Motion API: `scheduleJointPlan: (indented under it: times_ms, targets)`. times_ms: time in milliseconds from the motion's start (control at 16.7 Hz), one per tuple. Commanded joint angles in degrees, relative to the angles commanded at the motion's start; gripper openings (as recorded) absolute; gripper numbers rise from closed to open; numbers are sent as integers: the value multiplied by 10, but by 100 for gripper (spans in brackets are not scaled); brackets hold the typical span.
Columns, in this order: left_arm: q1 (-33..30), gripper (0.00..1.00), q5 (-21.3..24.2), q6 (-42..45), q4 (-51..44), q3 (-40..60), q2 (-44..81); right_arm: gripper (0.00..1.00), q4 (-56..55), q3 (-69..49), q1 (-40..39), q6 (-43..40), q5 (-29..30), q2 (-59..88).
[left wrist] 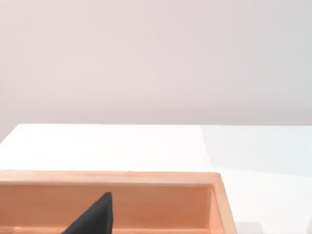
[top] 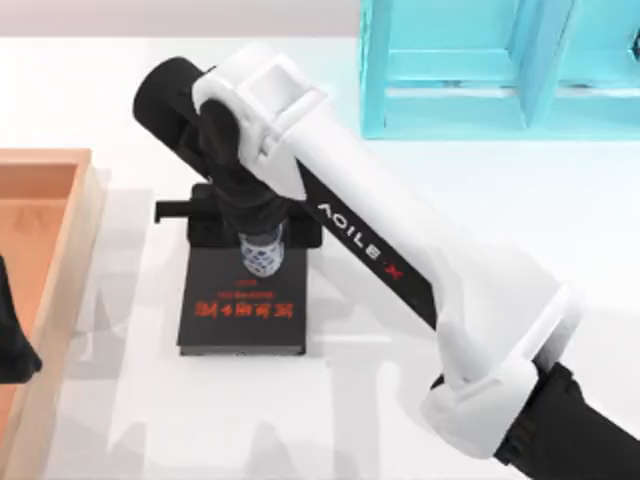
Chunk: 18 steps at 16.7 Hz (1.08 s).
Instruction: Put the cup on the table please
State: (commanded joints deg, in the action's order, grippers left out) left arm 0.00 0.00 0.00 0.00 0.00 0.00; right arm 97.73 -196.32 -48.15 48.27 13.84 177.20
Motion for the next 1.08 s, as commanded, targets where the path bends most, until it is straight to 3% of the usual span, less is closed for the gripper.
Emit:
scheduleJointPlan:
  times_ms: [120,720,1080]
  targets:
    - [0,100,0,0,0,0,0,0,0,0,0,0,0,0]
    - [0,100,0,0,0,0,0,0,-5,9,-2,1,-1,-9]
    - [0,100,0,0,0,0,0,0,-50,148,0,0,-1,-109]
